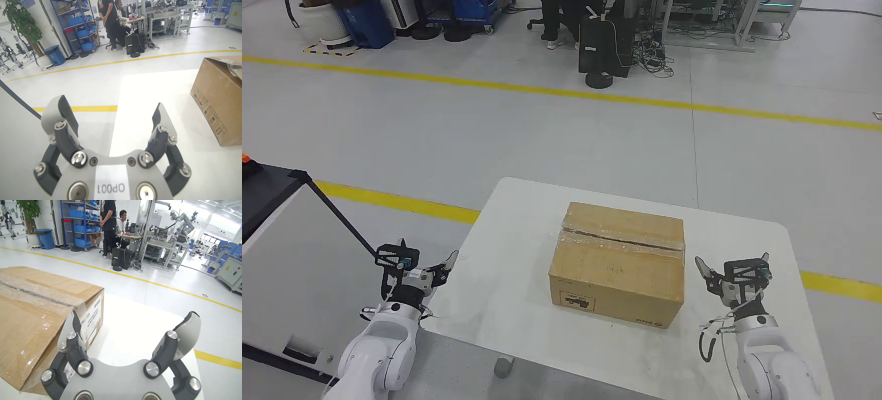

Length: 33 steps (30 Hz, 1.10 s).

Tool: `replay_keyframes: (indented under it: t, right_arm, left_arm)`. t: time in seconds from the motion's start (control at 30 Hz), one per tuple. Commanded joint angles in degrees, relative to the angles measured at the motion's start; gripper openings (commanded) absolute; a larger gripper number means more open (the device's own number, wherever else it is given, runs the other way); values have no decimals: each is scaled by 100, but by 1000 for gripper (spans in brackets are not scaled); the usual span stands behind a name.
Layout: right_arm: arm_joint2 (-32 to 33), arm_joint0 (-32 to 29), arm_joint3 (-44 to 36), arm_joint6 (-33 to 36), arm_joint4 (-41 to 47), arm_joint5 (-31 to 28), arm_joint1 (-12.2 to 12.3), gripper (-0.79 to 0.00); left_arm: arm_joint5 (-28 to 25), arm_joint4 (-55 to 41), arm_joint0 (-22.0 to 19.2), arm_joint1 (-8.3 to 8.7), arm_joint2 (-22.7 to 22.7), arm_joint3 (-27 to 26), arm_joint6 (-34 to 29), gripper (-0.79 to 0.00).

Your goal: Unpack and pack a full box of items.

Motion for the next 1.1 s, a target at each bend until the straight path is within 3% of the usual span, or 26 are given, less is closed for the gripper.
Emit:
replay_keyframes:
  t: [0.0, 0.2, 0.43, 0.73, 1.07]
  right_arm:
    - [0, 0, 0, 0, 0, 0, 0, 0]
    - [0, 0, 0, 0, 0, 0, 0, 0]
    - [0, 0, 0, 0, 0, 0, 0, 0]
    - [0, 0, 0, 0, 0, 0, 0, 0]
    - [0, 0, 0, 0, 0, 0, 0, 0]
  left_arm:
    - [0, 0, 0, 0, 0, 0, 0, 0]
    - [-244, 139, -46, 7, 85, -252, -442, 0]
    - [-959, -291, -279, 4, 439, -888, -1817, 0]
    - [-1550, -2382, -1098, -16, 771, -1151, -3960, 0]
    - [-1550, -2382, -1098, -16, 771, -1151, -3960, 0]
